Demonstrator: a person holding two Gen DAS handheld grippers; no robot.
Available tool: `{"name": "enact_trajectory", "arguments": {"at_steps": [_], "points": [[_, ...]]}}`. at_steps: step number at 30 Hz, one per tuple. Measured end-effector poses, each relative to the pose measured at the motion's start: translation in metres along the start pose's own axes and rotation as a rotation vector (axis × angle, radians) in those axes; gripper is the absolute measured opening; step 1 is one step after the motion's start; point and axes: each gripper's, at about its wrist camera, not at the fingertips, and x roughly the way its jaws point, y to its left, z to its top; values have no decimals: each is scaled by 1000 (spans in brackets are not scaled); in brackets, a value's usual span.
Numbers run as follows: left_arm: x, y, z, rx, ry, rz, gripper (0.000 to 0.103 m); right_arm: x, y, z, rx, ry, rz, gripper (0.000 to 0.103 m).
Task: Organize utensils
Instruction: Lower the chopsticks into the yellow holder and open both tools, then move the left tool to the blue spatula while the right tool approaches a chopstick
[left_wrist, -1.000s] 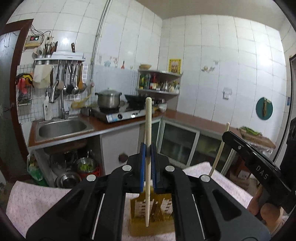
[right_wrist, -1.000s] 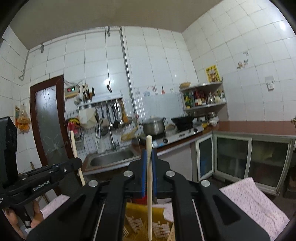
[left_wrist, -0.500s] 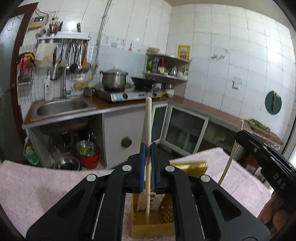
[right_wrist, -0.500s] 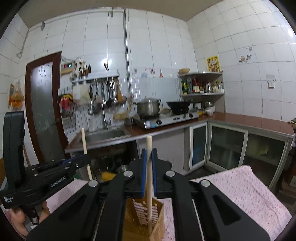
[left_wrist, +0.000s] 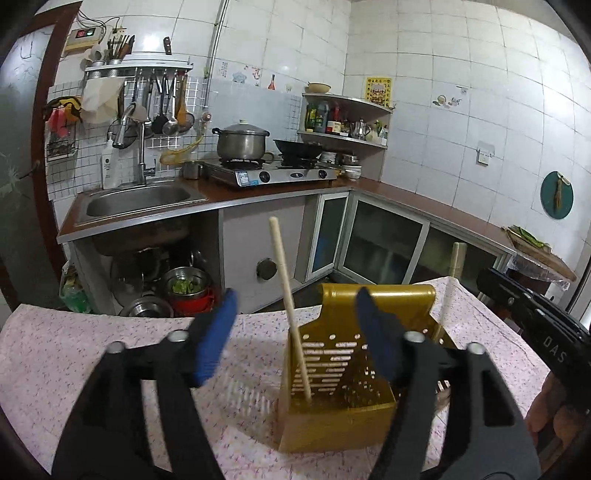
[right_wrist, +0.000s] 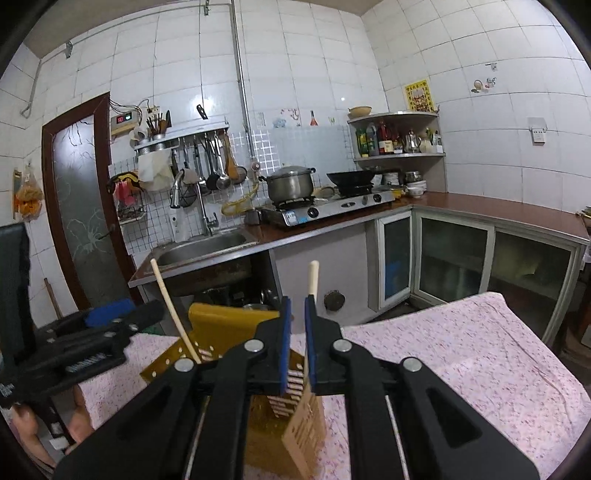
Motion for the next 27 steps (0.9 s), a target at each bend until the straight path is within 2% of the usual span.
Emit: {"name": "enact_trajectory", "arguments": {"at_steps": [1, 2, 7, 10, 17, 21, 27], "points": [[-5, 1, 0, -2, 6, 5, 77, -5, -1, -2, 8, 7, -7, 44], [-9, 3, -1, -4, 13, 12, 84, -8, -2, -3, 15, 7, -13, 56], [-38, 18, -19, -12, 59, 64, 96, -35, -4, -26, 6, 71, -82, 56], [-54, 32, -39, -41, 115, 74, 98, -51, -4, -43, -4, 110, -121, 57], [-75, 48, -87, -85, 257, 117, 98, -84, 6, -94, -10, 207, -148, 61], [-83, 42, -114, -60, 340, 105, 98, -96, 14, -113, -14, 245, -144, 65], [-101, 26, -152, -5, 398, 89, 98, -109, 30, -141, -28, 300, -152, 72]]}}
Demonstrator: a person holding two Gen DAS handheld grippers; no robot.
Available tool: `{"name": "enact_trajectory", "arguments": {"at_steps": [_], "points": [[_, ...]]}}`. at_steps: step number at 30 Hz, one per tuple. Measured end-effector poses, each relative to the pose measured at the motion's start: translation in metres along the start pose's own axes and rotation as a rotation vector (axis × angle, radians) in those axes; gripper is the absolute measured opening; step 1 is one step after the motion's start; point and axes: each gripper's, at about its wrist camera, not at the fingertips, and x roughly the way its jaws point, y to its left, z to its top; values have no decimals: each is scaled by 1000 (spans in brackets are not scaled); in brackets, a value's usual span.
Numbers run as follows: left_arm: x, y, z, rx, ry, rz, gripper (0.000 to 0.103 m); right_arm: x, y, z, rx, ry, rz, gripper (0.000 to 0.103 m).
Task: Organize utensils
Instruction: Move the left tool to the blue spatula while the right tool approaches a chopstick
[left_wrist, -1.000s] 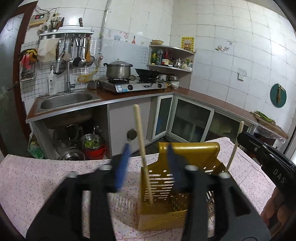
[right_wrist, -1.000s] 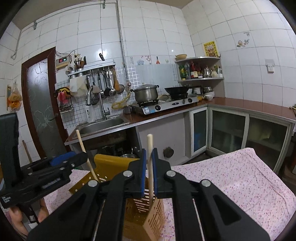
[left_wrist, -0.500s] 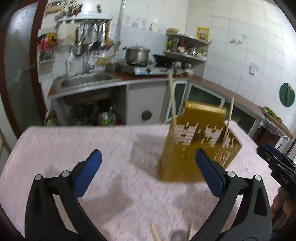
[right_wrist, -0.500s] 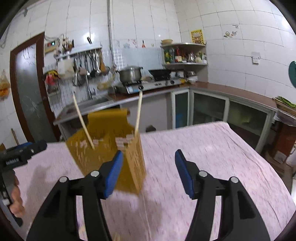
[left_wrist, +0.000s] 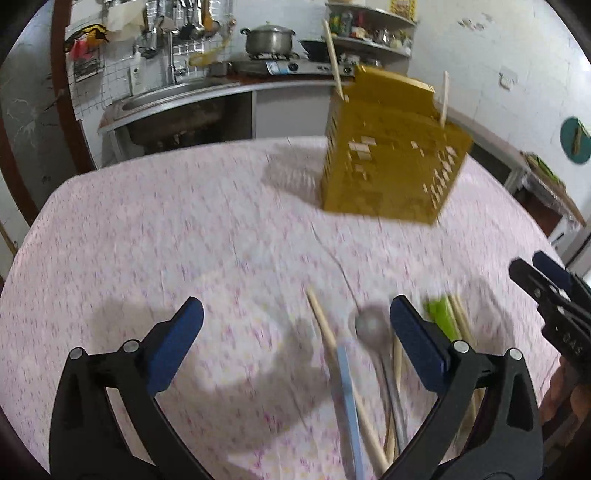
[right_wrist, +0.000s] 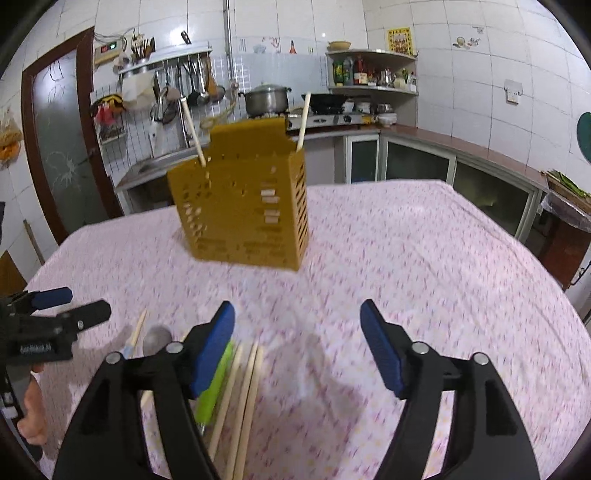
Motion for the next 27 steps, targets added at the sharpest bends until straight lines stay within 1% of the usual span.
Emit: {"name": "enact_trajectory", "arguments": {"at_steps": [5, 9, 10, 11, 12, 13, 14, 15, 17, 20, 22, 25, 27], "points": [[1, 1, -24, -19, 34, 0, 98, 7, 6, -20, -11, 42, 6, 72], [3, 2, -34, -37, 22, 5, 97, 10, 6, -24, -10, 49, 2, 70], [3, 2, -37, -38, 16, 3, 96, 10, 7, -22, -10, 51, 6, 63], [3, 2, -38, -34, 16, -1, 93, 11, 8, -23, -12, 61, 13, 57], [3, 0, -39, -25, 17, -13, 90, 14, 8, -24, -14, 73, 16, 47], [3, -2, -39, -16, 18, -20, 86, 17, 8, -25, -15, 93, 21, 41], [3, -3, -40, -7, 18, -27, 84, 20, 8, -25, -16, 110, 28, 39], [2, -5, -41, -1, 17, -33, 83, 22, 8, -24, -16, 118, 32, 34], [3, -7, -42, 5, 23, -42, 77, 24, 9, -26, -21, 133, 38, 29], [7, -12, -45, 21, 38, -39, 72, 29, 12, -27, -32, 157, 50, 26], [11, -14, -46, 30, 53, -28, 69, 30, 13, -27, -38, 166, 51, 26], [18, -15, -46, 28, 82, -37, 64, 36, 16, -28, -47, 197, 48, 26], [20, -13, -47, 22, 87, -35, 63, 39, 14, -28, -42, 210, 58, 26]]}}
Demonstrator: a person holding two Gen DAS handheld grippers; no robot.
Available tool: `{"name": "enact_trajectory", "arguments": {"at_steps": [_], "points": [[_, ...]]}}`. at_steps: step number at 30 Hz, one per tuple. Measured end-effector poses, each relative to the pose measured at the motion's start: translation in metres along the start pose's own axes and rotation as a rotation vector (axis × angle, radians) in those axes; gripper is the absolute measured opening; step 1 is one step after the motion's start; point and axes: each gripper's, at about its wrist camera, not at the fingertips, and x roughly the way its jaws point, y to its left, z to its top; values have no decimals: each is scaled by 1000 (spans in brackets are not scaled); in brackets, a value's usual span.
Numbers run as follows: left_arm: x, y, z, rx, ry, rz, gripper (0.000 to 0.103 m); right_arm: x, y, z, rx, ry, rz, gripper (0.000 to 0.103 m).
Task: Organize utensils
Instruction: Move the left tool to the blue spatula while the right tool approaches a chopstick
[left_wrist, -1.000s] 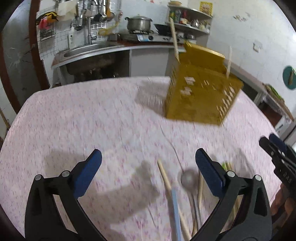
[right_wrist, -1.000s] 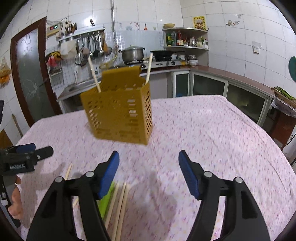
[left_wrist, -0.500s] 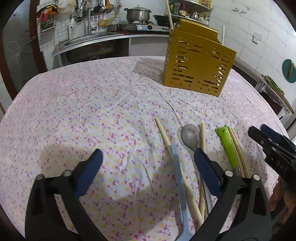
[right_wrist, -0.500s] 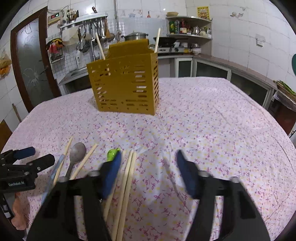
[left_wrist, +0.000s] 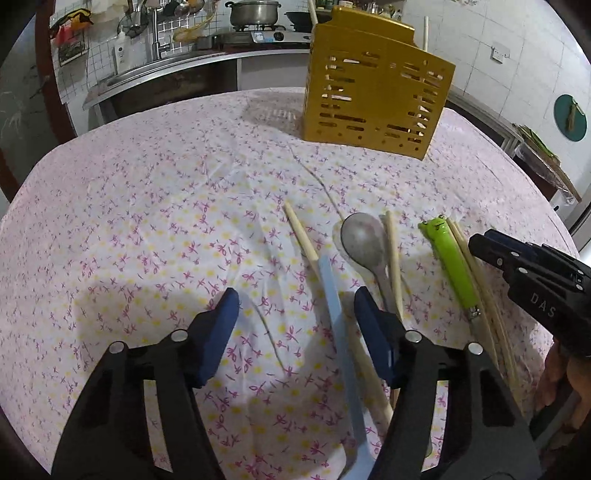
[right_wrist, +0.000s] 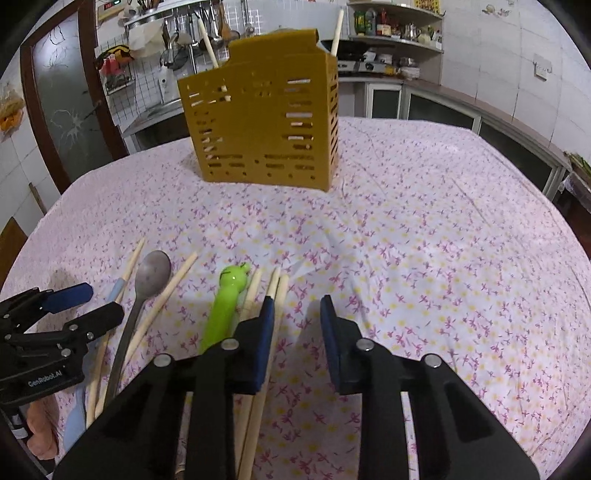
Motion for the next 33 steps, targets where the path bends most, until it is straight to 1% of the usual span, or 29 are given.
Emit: {"name": "enact_trajectory", "arguments": {"at_steps": [5, 13, 15, 18, 19, 20, 22, 24, 26, 31, 33], "points": [[0, -1, -1, 2, 1, 8, 64, 3, -1, 0, 3, 23, 13, 27], [-3, 7, -1, -21, 14, 5, 63, -1, 12, -9, -76, 57, -53, 28], [-3, 6, -1, -9, 17, 15, 63, -2, 13, -10, -84, 63, -65, 31], [-3, 4, -1, 1, 20, 29, 61, -3, 11, -11, -83, 65, -82, 39], [-2, 3, -1, 0, 21, 30, 60, -2, 10, -11, -75, 67, -84, 42], [-2, 2, -1, 3, 22, 31, 60, -2, 8, -11, -69, 69, -86, 48], [-1, 2, -1, 12, 23, 33, 59, 0, 4, -9, -50, 76, -96, 52], [-3, 3, 0, -5, 28, 17, 54, 0, 3, -9, -43, 77, -90, 52], [-7, 8, 1, -30, 35, -9, 41, 0, 2, -10, -44, 69, -97, 52], [-9, 13, 1, -56, 44, -24, 39, -1, 2, -11, -48, 56, -87, 47], [-9, 11, 0, -44, 44, -23, 35, -2, 3, -11, -49, 55, -87, 47]]}}
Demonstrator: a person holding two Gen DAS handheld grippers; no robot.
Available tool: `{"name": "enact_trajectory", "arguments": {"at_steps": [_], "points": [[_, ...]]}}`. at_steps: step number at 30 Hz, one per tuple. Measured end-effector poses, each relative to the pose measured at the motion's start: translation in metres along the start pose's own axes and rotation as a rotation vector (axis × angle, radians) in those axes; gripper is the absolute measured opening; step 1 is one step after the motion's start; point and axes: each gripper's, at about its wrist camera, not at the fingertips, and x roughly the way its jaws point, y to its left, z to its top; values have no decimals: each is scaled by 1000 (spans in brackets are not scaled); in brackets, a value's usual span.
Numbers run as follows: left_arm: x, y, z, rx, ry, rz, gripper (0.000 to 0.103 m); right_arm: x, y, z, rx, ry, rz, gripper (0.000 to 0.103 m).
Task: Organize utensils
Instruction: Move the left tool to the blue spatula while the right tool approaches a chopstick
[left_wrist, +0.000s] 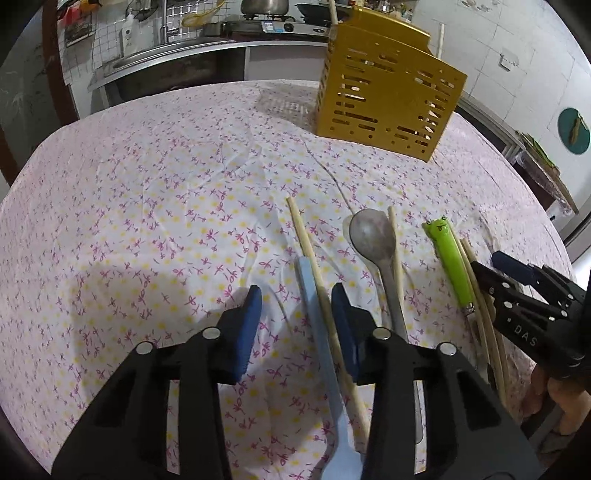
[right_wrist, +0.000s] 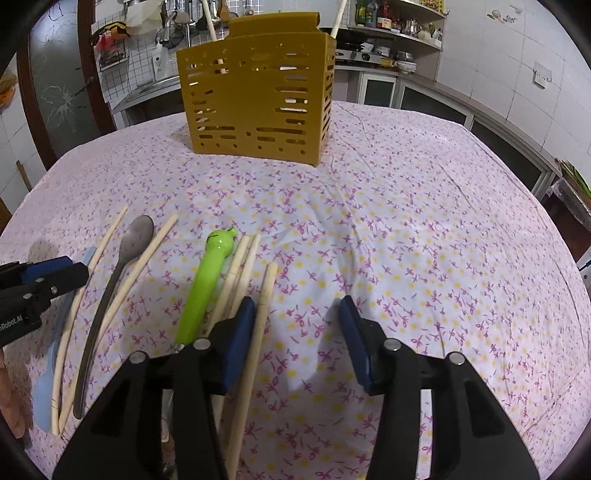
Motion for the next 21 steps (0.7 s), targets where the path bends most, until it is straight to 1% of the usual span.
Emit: {"name": "enact_trajectory", "arguments": {"at_steps": [2, 3, 5, 7, 9, 13, 16, 21], "points": [[-1, 0, 0, -5, -3, -7, 28, 0, 1, 0, 5, -1, 6, 47], [-2, 1, 0, -13, -4, -11, 26, 0, 1, -1, 6, -2, 8, 47], [-4, 3, 0, -24, -9, -2, 17, -1, 1, -1, 8, -3, 12, 46], [-3, 5, -1, -35, 0, 2, 14, -2, 2, -2, 7, -6, 15, 43], [3, 6, -2, -37, 13, -1, 14, -3, 2, -2, 9, -9, 20, 40], [3, 2, -3, -13, -9, 16, 14, -3, 1, -2, 22, -8, 27, 36], [5, -3, -4, 16, -33, 40, 14, -3, 4, -2, 27, -5, 16, 35], [8, -9, -3, 42, -46, 64, 15, -2, 7, -2, 30, 1, -11, 35]]}}
